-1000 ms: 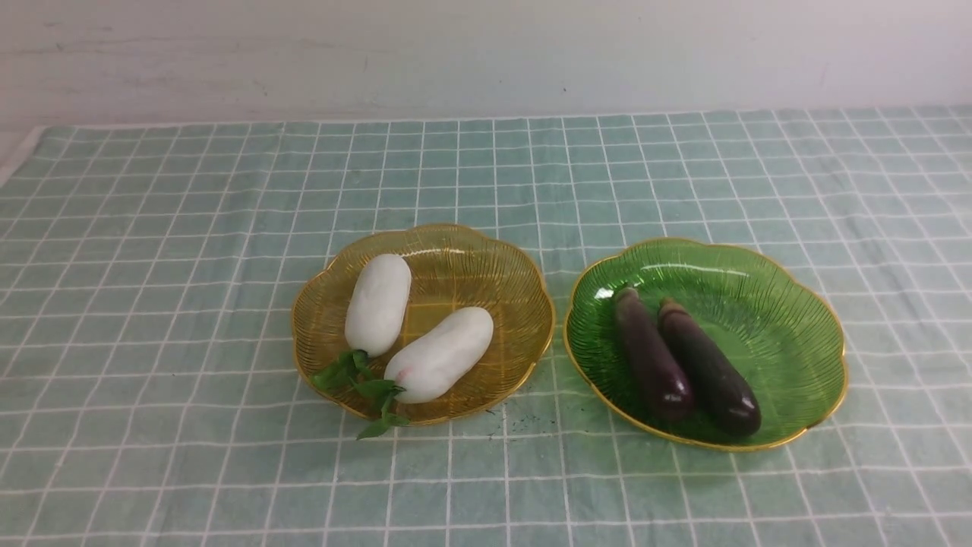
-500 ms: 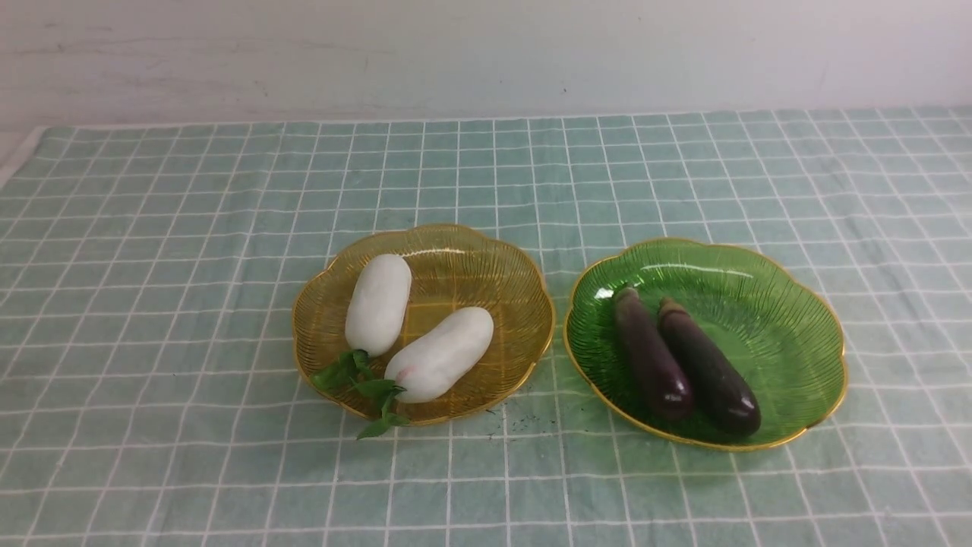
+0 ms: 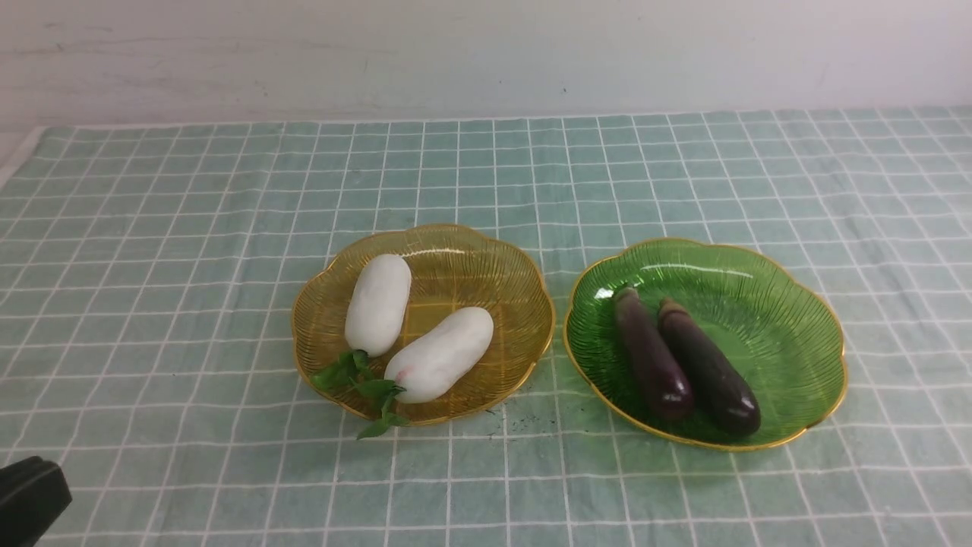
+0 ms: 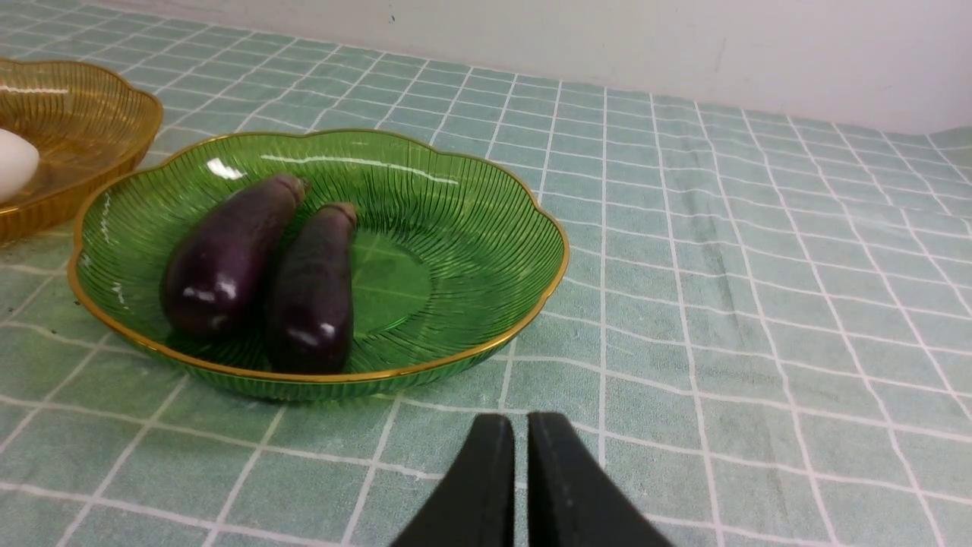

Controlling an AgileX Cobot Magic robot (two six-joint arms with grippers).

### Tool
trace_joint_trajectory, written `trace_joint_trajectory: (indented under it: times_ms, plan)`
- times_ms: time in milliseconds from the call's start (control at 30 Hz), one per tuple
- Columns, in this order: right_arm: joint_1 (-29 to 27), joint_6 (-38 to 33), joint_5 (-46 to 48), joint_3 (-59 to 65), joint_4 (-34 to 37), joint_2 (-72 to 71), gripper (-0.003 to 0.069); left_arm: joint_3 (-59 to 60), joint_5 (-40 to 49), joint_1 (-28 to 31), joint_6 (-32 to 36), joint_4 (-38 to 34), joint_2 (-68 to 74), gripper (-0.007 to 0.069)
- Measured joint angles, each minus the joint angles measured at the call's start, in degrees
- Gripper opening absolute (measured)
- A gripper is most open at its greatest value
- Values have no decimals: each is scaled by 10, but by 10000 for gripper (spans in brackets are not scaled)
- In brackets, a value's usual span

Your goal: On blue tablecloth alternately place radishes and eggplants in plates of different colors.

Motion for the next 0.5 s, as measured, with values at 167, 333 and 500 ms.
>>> trace_joint_trajectory:
  times_ms: [167,333,500]
  plan:
    - [0,0,0,0,0,0,22,31,-16,0,0,-1,0,-8]
    - [0,0,0,0,0,0,22,50,-23,0,7,10,0,-8]
    - [0,0,0,0,0,0,22,66,-34,0,9,30,0,-8]
